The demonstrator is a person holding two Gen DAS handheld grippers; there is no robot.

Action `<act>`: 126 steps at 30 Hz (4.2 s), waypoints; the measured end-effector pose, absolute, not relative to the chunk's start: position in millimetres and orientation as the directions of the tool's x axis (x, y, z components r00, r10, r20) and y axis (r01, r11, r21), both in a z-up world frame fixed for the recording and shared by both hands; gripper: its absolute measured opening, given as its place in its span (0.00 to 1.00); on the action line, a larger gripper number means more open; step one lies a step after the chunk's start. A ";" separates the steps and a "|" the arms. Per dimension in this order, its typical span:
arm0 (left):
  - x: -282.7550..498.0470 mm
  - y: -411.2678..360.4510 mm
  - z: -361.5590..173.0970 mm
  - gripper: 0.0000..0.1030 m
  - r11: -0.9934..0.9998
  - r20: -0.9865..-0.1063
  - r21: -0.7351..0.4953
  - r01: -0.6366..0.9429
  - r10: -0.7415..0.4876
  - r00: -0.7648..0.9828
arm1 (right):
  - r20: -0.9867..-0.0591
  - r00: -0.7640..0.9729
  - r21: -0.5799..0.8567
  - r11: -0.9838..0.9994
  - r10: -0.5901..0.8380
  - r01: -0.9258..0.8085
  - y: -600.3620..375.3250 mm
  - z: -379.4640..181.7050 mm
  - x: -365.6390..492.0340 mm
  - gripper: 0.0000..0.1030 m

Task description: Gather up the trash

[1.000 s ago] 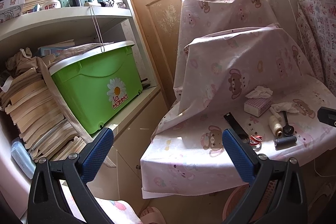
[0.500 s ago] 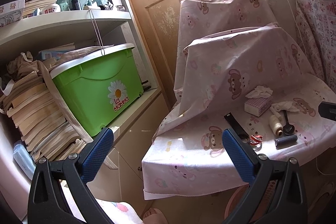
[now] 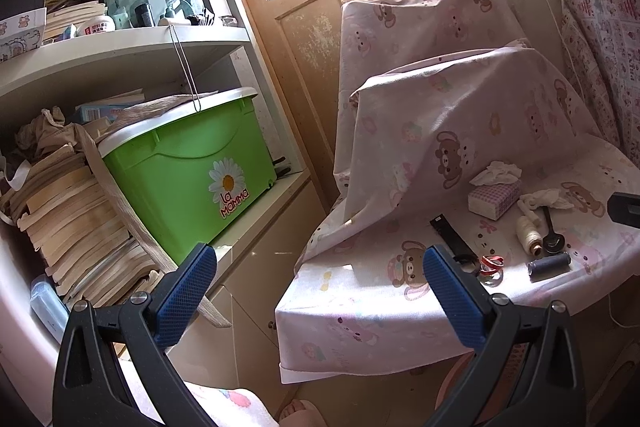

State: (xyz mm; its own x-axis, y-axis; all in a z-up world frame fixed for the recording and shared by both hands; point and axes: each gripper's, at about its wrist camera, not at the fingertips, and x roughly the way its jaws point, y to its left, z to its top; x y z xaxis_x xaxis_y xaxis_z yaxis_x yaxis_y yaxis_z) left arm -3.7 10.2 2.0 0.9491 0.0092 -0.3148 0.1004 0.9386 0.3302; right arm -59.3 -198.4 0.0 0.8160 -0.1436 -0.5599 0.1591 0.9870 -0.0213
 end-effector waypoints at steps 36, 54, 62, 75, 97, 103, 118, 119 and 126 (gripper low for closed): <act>-0.6 3.0 -5.1 0.99 0.930 -0.366 0.339 0.140 -0.007 0.931 | -0.592 0.795 -0.012 0.988 -0.131 0.154 -198.2 -5.0 -57.9 1.00; 56.1 -19.7 -54.4 0.28 0.904 -0.688 -0.109 0.413 -0.368 0.626 | -0.733 0.676 0.095 0.974 -0.071 0.204 -207.1 -44.6 -33.9 0.31; 83.4 -32.8 -65.2 0.31 0.919 -0.717 -0.134 0.370 -0.348 0.604 | -0.746 0.666 0.138 0.977 -0.006 0.164 -201.0 -51.9 -23.1 0.15; 95.3 -54.9 -80.6 0.30 0.918 -0.715 -0.077 0.388 -0.322 0.621 | -0.757 0.653 0.175 0.958 -0.017 0.229 -221.4 -61.0 -16.3 0.38; 86.1 -15.2 -54.9 0.02 0.948 -0.701 -0.082 0.308 -0.275 0.658 | -0.718 0.695 0.107 0.981 -0.037 0.163 -192.6 -60.0 -14.4 0.68; 94.2 -1.6 -74.3 0.01 0.955 -0.779 -0.154 0.253 -0.275 0.564 | -0.709 0.703 0.068 0.986 -0.062 0.155 -180.0 -62.0 -9.2 0.68; 92.1 14.2 -72.0 0.00 0.940 -0.766 -0.231 0.253 -0.336 0.548 | -0.697 0.714 0.071 0.985 -0.063 0.156 -171.6 -58.8 1.8 0.68; 93.3 13.6 -70.0 0.00 0.936 -0.757 -0.236 0.259 -0.345 0.556 | -0.696 0.715 0.071 0.985 -0.064 0.156 -170.9 -58.4 2.2 0.68; 103.1 7.3 -79.2 0.00 0.940 -0.764 -0.232 0.250 -0.335 0.551 | -0.698 0.714 0.084 0.983 -0.058 0.162 -173.1 -57.2 0.4 0.68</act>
